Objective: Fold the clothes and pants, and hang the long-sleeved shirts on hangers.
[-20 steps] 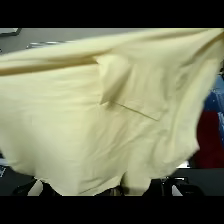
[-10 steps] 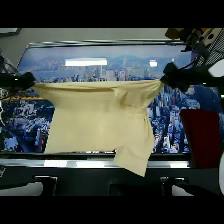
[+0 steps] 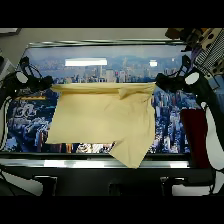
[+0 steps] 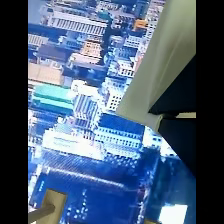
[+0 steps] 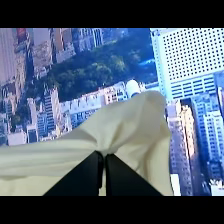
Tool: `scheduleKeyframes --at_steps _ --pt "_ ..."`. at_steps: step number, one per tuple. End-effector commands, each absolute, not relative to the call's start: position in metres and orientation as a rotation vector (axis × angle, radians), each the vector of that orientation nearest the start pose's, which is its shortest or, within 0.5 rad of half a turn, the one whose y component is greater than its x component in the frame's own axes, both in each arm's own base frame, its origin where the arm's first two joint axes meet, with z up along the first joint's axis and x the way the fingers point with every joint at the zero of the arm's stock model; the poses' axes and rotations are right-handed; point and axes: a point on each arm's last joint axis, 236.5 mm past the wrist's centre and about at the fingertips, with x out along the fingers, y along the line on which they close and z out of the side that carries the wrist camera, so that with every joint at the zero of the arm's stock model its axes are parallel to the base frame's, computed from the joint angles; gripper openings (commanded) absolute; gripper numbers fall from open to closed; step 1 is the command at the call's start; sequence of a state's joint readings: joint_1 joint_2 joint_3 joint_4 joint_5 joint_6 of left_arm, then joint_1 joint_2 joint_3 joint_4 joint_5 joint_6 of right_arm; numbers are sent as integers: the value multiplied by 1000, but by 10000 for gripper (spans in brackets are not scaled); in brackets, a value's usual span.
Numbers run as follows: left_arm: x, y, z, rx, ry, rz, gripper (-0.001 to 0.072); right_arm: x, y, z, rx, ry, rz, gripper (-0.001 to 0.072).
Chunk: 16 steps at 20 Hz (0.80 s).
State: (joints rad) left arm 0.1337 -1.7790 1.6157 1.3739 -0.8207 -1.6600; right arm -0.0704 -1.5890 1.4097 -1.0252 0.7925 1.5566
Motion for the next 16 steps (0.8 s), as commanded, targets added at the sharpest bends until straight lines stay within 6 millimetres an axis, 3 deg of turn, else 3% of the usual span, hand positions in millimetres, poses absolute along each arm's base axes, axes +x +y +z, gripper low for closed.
scheduleKeyframes --at_steps 1,6,13,16 --pt "549 35 -38 -347 1082 91 10 507 58 4 483 1065 167 28" --pt "488 28 -62 -336 1364 93 10 455 56 -22 483 1311 121 29" --pt "456 20 -93 -343 1487 93 11 437 56 -58 490 1403 99 29" --pt "456 19 -94 -343 1490 93 12 436 57 -65 501 1419 100 30"
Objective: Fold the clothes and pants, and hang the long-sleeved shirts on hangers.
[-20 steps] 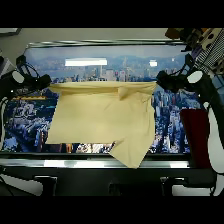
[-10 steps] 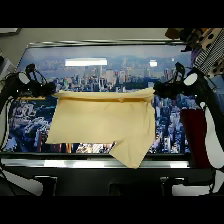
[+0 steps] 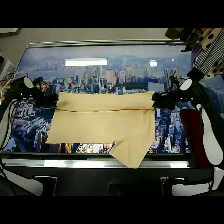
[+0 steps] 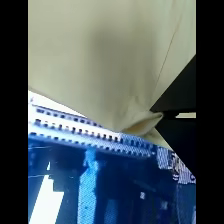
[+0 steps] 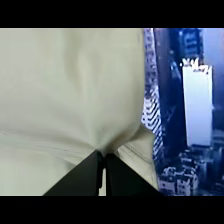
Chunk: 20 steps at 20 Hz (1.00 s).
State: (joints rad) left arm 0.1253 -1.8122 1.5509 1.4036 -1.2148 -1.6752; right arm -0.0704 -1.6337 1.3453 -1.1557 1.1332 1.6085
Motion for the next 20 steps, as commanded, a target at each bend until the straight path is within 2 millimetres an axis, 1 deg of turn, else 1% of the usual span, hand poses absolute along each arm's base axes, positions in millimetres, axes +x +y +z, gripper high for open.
scheduleKeyframes --at_steps 1,2,3,4,5,6,7,8,9,10,11,12,13,14,15,16,17,18,20 --pt "456 19 -94 -343 1490 93 14 436 58 -65 504 1421 101 30" --pt "456 19 -94 -345 1489 92 17 436 60 -65 513 1424 105 37" --pt "456 17 -93 -353 1488 88 55 435 63 -64 527 1427 112 126" --pt "457 15 -92 -361 1487 84 140 434 68 -63 548 1432 125 237" --pt "458 14 -89 -369 1478 79 281 432 72 -60 567 1441 140 270" --pt "462 14 -82 -370 1461 75 394 429 77 -55 578 1447 163 330" --pt "468 18 -68 -369 1432 75 479 427 79 -47 573 1443 188 372" --pt "473 24 -52 -369 1399 77 517 424 75 -35 550 1425 210 389" --pt "476 32 -32 -358 1369 70 536 422 67 -21 523 1397 224 402" --pt "474 42 -16 -350 1346 69 536 418 57 -3 483 1366 248 427" --pt "467 53 -1 -336 1335 65 536 409 44 12 437 1349 264 427" --pt "458 63 11 -368 1326 82 537 396 25 25 396 1347 261 426" --pt "449 72 21 -419 1306 92 536 384 11 33 405 1337 241 426" --pt "437 79 25 -458 1293 98 536 373 0 38 467 1310 212 426" --pt "420 84 25 -497 1290 108 536 356 -5 34 511 1315 188 426" --pt "401 89 20 -541 1295 123 536 335 -4 25 551 1339 175 426" --pt "381 91 13 -594 1303 143 536 310 4 12 598 1384 167 426" --pt "362 91 4 -637 1314 162 536 286 18 -1 647 1425 168 426" --pt "327 87 -13 -707 1338 197 537 250 52 -17 777 1468 212 426"
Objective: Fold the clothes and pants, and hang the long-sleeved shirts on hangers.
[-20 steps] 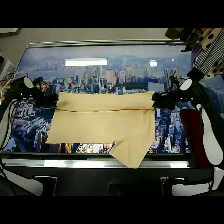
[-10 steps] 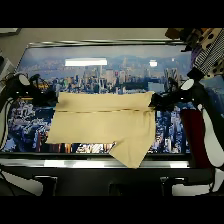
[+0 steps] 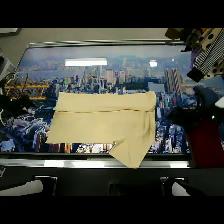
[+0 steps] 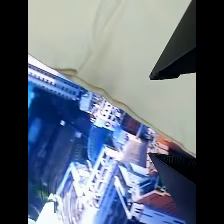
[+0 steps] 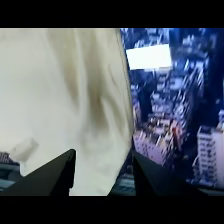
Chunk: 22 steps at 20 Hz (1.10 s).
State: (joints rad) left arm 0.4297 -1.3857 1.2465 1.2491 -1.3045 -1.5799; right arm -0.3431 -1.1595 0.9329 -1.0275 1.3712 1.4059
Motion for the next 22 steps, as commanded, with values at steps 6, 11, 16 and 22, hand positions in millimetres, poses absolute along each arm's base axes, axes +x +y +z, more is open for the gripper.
scheduleKeyframes --at_steps 6,11,16,22 --pt "266 59 -52 -781 1447 218 536 173 93 -60 912 1573 217 425" --pt "264 53 -55 -808 1453 208 536 170 98 -69 975 1553 179 414" --pt "266 52 -54 -814 1447 205 536 176 101 -80 953 1539 130 414" --pt "266 52 -54 -814 1447 205 536 152 135 -111 801 1692 65 415"
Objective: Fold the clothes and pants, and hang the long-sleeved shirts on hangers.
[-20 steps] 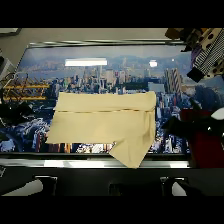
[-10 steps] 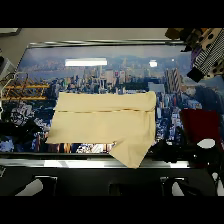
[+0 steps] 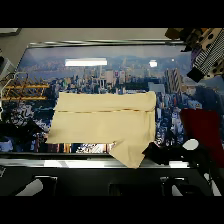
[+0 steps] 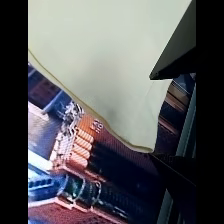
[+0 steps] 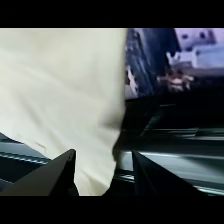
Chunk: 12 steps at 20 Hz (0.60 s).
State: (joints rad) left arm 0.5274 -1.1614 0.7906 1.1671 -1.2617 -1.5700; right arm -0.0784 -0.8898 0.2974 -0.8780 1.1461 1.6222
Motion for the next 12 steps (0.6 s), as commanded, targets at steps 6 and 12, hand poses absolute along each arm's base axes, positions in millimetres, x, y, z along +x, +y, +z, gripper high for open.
scheduleKeyframes --at_steps 6,12 --pt "266 52 -54 -788 1447 181 536 168 145 -117 841 1638 68 299" --pt "264 53 -56 -742 1450 146 536 175 147 -108 831 1590 112 30"
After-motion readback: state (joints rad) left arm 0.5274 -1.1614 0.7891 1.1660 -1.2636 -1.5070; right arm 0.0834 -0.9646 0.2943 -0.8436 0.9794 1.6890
